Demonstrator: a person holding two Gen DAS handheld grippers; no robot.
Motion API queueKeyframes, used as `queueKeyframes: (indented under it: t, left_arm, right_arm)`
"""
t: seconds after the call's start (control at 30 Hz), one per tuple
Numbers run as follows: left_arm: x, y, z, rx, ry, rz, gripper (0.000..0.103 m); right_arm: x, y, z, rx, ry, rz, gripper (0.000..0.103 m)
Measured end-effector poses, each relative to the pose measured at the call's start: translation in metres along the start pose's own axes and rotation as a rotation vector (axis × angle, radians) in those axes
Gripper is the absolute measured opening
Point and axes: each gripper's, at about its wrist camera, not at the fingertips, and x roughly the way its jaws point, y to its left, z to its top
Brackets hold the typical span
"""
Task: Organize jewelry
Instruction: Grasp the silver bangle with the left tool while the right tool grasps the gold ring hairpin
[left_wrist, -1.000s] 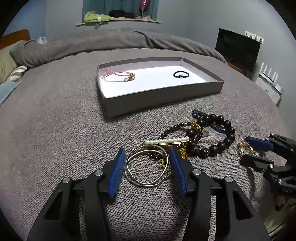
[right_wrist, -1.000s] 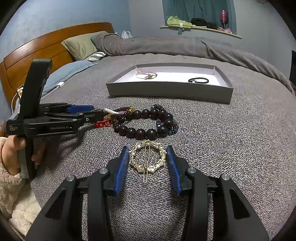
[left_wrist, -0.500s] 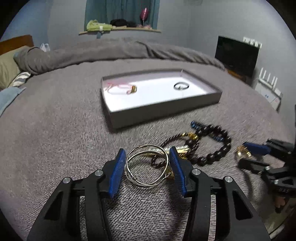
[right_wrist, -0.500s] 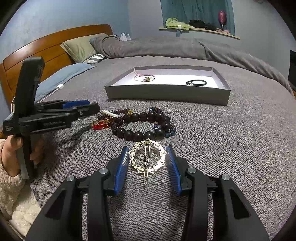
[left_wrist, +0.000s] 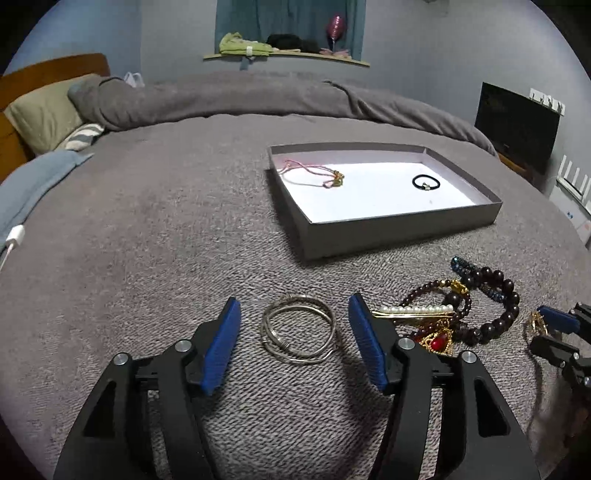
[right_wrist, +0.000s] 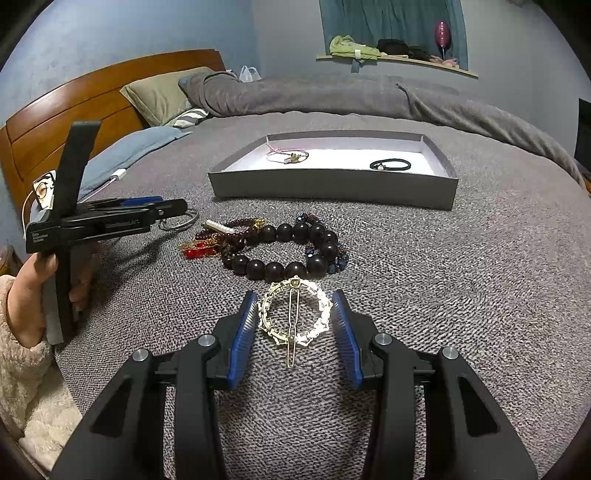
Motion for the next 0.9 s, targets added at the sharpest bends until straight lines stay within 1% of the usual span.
queueKeyframes:
  t: [0.1, 0.2, 0.33, 0.47, 0.53, 0.6, 0.63, 0.77, 0.9]
  left_arm:
    - [0.006, 0.002, 0.001, -0.009, 0.022, -0.020, 0.063]
    - [0.010, -0.004, 0.002, 0.018, 0.036, -0.025, 0.063]
    - [0.010, -0.010, 0.001, 0.052, 0.036, -0.021, 0.063]
    - [0.020, -0.015, 0.002, 0.070, 0.072, -0.002, 0.063]
    - [0.022, -0.017, 0.002, 0.079, 0.079, 0.012, 0.061]
    - [0.021, -0.017, 0.002, 0.081, 0.076, 0.013, 0.050]
    - [0.020, -0.016, 0.002, 0.076, 0.074, 0.006, 0.048]
    - [0.018, -0.013, 0.002, 0.063, 0.062, -0.008, 0.048]
    - [0.009, -0.014, 0.003, 0.064, 0.017, -0.016, 0.048]
  right_arm:
    - [0.001, 0.000, 0.000, 0.000, 0.006, 0.001, 0.042]
    - [0.002, 0.002, -0.001, -0.005, 0.008, 0.000, 0.042]
    - [0.002, 0.002, -0.001, -0.004, 0.010, 0.000, 0.042]
    - [0.003, 0.002, 0.000, -0.004, 0.011, 0.000, 0.042]
    - [0.003, 0.002, 0.000, -0.001, 0.007, 0.001, 0.042]
    - [0.003, 0.002, 0.001, 0.001, 0.002, 0.000, 0.042]
    - [0.003, 0.001, 0.001, 0.003, 0.001, 0.000, 0.042]
    - [0.003, 0.001, 0.002, 0.002, 0.001, 0.002, 0.042]
    - [0.002, 0.001, 0.002, 0.001, -0.003, 0.002, 0.042]
